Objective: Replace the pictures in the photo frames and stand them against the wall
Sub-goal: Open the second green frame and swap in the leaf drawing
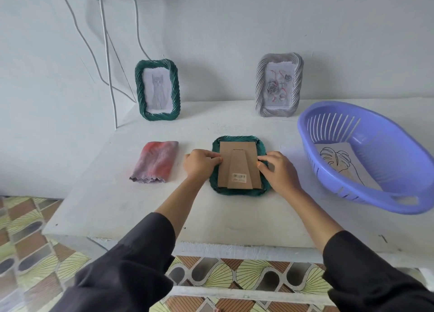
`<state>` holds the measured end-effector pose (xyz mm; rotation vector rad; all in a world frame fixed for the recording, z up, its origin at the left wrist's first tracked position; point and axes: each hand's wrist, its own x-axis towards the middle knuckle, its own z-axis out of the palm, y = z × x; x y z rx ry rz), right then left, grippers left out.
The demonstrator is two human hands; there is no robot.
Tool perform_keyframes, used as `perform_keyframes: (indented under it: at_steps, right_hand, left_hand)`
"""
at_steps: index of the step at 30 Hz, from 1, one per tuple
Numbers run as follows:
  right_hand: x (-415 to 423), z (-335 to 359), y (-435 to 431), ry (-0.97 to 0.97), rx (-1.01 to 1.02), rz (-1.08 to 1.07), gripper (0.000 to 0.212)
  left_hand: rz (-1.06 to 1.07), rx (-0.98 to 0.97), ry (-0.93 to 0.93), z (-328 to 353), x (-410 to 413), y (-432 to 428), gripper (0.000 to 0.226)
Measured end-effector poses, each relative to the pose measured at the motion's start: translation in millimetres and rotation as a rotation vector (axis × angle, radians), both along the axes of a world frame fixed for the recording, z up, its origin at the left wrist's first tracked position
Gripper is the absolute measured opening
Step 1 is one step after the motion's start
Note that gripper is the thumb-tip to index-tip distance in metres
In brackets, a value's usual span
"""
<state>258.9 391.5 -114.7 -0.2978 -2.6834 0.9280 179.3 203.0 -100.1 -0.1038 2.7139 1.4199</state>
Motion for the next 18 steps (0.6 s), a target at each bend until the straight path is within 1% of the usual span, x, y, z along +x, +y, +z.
perform_keyframes:
  at_steps: [9,14,18]
  right_hand:
    - [2.1,-0.5,-0.4,0.01,0.004,0.008,0.03]
    - [3.6,0.1,-0.9,0.007,0.013,0.008,0.03]
    - [2.8,-1.0,-0.5,0.002,0.013,0.007,0.03]
  left_hand:
    - [0.005,-0.013,-0.036,2.6,-1.7,2.6,0.013]
    - [0.012,0.028,-0.06,6.3,-0.5,3.9,0.003]
    - [0.019,0.103,-0.073,11.9,1.1,4.9,0.019]
